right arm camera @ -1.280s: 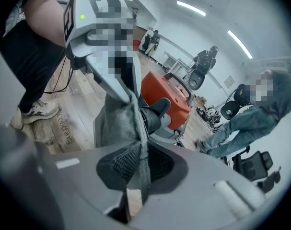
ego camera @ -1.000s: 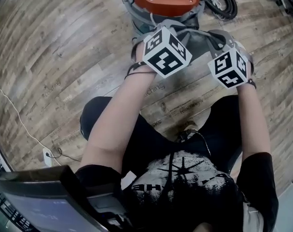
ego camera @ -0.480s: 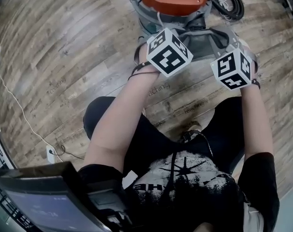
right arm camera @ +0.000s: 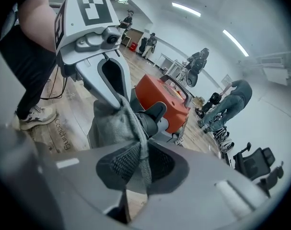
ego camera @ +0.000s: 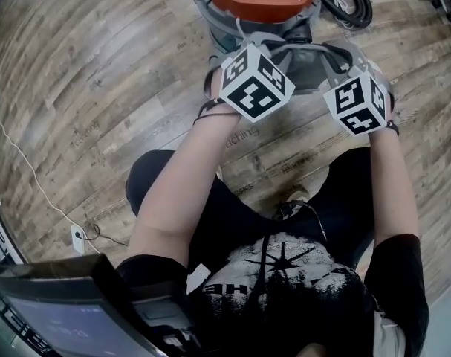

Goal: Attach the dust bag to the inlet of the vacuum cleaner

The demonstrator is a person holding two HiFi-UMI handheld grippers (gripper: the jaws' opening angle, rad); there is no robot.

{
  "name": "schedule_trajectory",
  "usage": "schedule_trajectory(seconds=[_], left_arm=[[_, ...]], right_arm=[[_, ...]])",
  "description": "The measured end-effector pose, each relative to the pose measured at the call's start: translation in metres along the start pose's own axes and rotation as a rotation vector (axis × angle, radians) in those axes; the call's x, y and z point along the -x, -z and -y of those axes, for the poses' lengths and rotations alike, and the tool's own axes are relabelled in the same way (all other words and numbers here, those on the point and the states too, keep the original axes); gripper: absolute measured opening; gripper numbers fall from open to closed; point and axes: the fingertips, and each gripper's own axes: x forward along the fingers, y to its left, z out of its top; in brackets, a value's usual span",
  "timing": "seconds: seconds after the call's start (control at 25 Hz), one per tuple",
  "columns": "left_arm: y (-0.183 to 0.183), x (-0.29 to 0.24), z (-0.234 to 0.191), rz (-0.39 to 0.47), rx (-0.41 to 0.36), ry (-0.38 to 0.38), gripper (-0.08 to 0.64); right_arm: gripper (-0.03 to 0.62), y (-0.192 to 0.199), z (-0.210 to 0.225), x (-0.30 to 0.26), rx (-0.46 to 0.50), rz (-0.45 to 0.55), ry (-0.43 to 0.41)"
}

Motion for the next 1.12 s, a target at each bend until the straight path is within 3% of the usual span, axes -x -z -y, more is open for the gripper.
schedule_trajectory(seconds=[0.08,0.2,0.28,0.48,0.64,0.72,0.92,1.0,1.12], left_arm=[[-0.001,0.001,0.000,0.008,-0.011,-0.002,0.053],[-0.007,0.007,0.000,0.041,-0.022,-0.003,0.139],[-0.015,0.012,0.002,0.070,-0.041,-0.005,0.194],[-0.033,0.032,0.009,0.134,-0.109,-0.020,0.221],[-0.040,0.045,0.001,0.189,-0.062,-0.049,0.221],[-0.041,0.051,-0.001,0.204,-0.064,-0.069,0.220],[-0.050,0.079,-0.006,0.283,-0.044,-0.130,0.029],[-0.048,0.092,-0.008,0.300,-0.037,-0.150,0.002],[-0.036,0.114,-0.013,0.316,-0.003,-0.179,0.002]], right_arm=[[0.064,-0.001,0.001,0.000,-0.010,0.003,-0.005],[0.202,-0.005,0.005,0.004,-0.015,0.027,-0.002],[0.255,-0.011,0.007,0.011,-0.026,0.059,-0.006],[0.281,-0.032,0.012,0.034,0.017,0.166,0.022],[0.266,-0.044,0.015,0.045,-0.024,0.230,0.012],[0.208,-0.051,0.017,0.053,-0.048,0.271,0.020],[0.045,-0.070,0.014,0.061,-0.094,0.357,0.022],[0.007,-0.079,0.012,0.062,-0.096,0.415,0.034],[0.006,-0.094,0.004,0.063,-0.124,0.504,0.018]])
